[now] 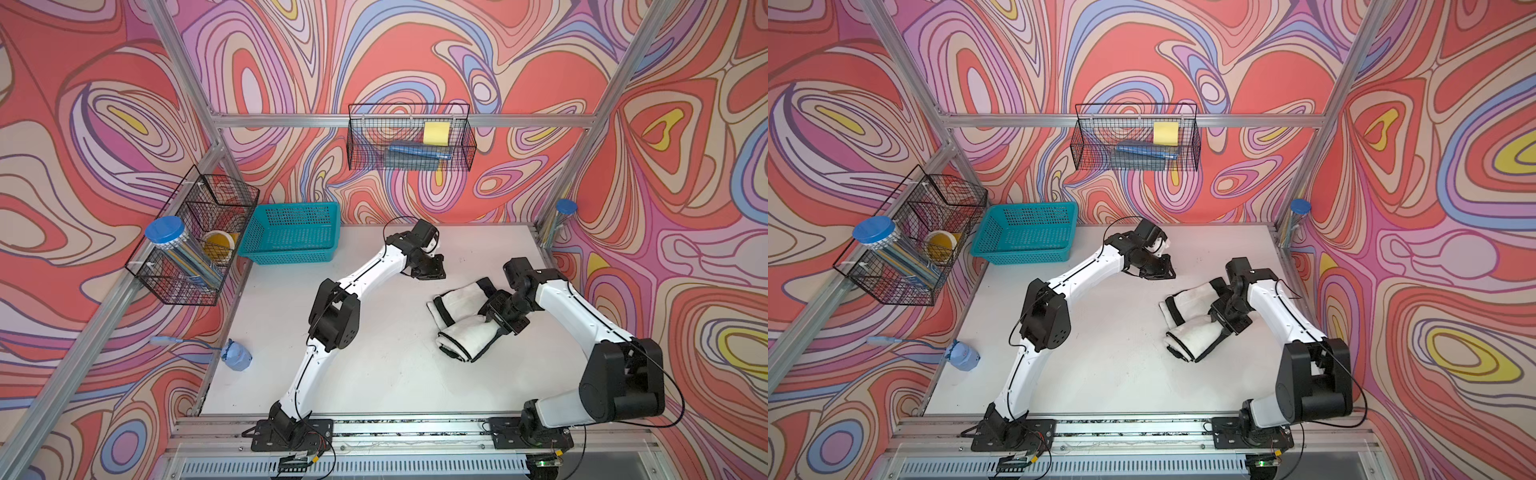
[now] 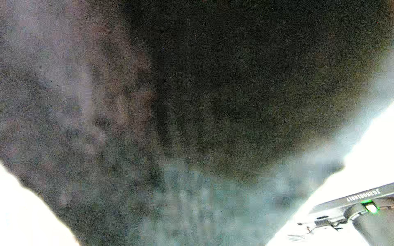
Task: Roll up the pillowcase
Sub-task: Roll the pillowcase at the center of the board.
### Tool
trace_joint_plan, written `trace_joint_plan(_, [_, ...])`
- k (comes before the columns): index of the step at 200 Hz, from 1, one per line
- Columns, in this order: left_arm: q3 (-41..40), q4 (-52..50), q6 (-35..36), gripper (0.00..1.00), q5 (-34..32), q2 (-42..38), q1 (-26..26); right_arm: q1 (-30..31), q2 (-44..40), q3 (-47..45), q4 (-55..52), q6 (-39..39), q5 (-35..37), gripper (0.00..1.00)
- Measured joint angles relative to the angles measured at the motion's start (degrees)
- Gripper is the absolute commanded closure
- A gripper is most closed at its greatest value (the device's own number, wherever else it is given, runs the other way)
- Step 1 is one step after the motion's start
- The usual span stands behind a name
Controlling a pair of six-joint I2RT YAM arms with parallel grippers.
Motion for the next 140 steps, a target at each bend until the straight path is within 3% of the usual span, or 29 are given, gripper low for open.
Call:
trace_joint_plan(35, [-14.08, 1.33, 0.24, 1.0, 0.9, -2.49, -6.58, 0.0, 0.22, 0.11, 0.22, -0.24, -0.15, 0.66])
trace_joint_plan(52, [-15.8, 0.02, 0.13, 1.0, -0.22, -1.01, -7.78, 0.0, 0.42, 0.26, 0.24, -0.46, -0.31, 0.66])
trace_joint_plan(99, [-10.47, -0.9, -0.74, 1.0, -4.94, 3.61, -4.76, 0.0, 0.9, 1.6, 0.24, -0.66, -0.76, 0.66])
trace_joint_plan(140, [-18.78, 3.56, -1.44, 1.0, -4.22, -0.66, -2.73, -0.44, 2.82, 6.34, -0.15, -0.66, -0.92, 0.64])
